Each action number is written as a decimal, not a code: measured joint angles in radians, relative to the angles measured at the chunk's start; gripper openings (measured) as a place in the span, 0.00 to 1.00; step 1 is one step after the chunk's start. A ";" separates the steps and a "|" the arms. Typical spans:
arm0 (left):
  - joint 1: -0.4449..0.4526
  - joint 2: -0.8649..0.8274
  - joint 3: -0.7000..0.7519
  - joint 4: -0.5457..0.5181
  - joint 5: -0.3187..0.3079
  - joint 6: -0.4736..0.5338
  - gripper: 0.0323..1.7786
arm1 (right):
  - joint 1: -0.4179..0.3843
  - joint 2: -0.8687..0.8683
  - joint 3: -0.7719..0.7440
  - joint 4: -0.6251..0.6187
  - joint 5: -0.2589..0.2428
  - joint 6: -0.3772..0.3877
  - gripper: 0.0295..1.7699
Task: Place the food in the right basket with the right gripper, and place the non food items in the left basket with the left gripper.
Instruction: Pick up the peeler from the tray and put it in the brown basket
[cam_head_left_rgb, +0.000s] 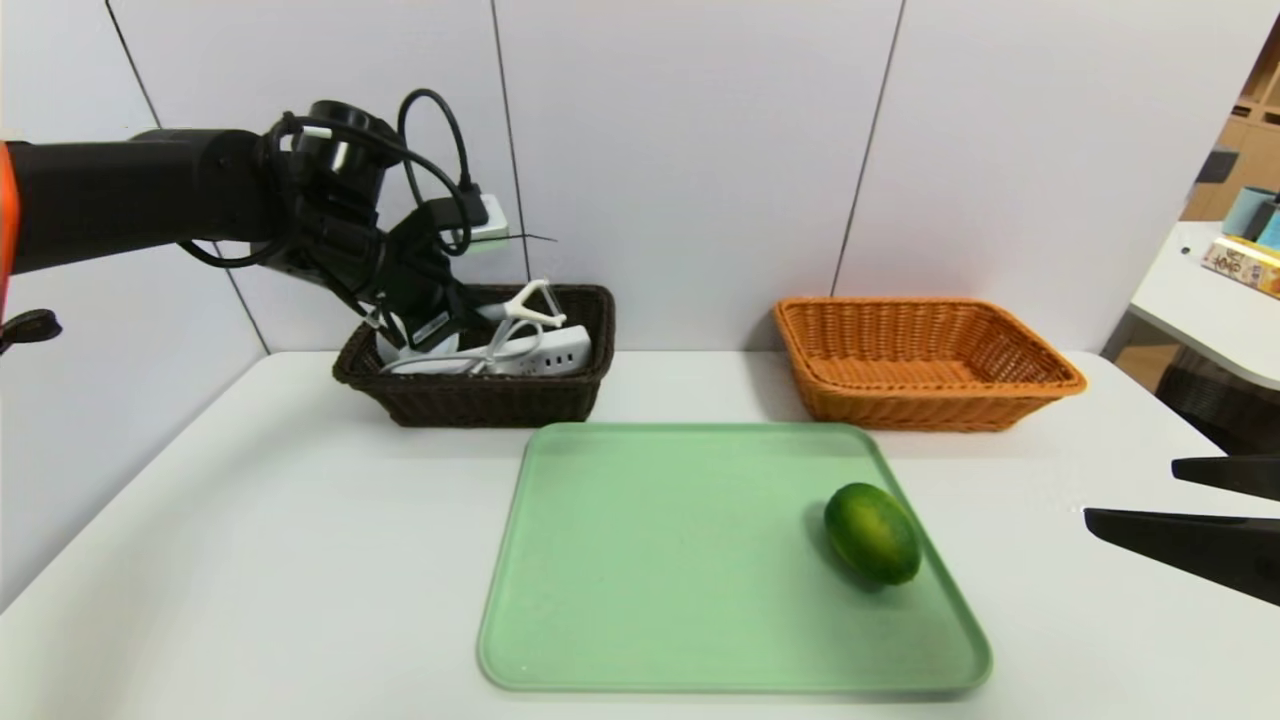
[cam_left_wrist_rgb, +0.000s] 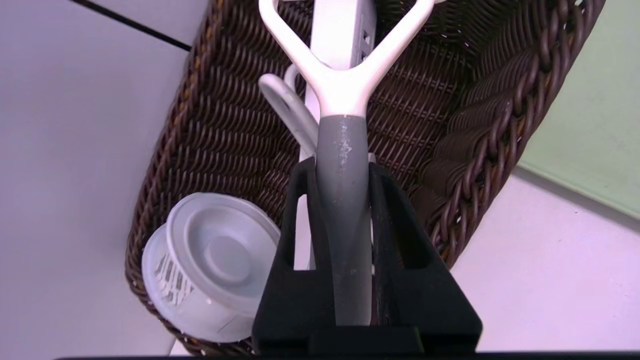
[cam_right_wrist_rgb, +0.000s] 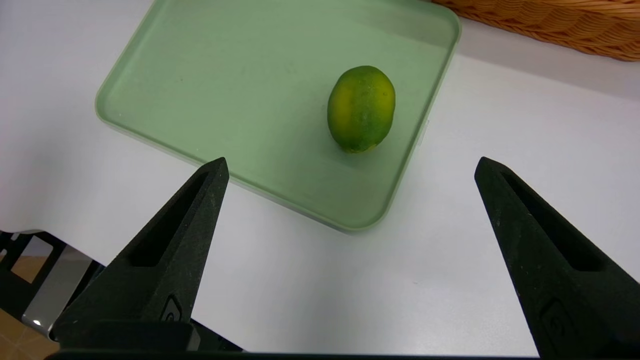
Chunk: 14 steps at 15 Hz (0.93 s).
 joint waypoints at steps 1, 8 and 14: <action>0.001 0.012 0.000 -0.003 0.000 0.001 0.13 | 0.000 -0.001 0.000 0.001 0.000 0.000 0.96; 0.003 0.050 -0.004 -0.011 -0.001 -0.017 0.38 | 0.000 -0.004 0.004 -0.001 0.000 0.000 0.96; 0.001 0.023 -0.006 -0.015 -0.002 -0.097 0.69 | 0.000 -0.005 0.005 -0.001 0.000 0.000 0.96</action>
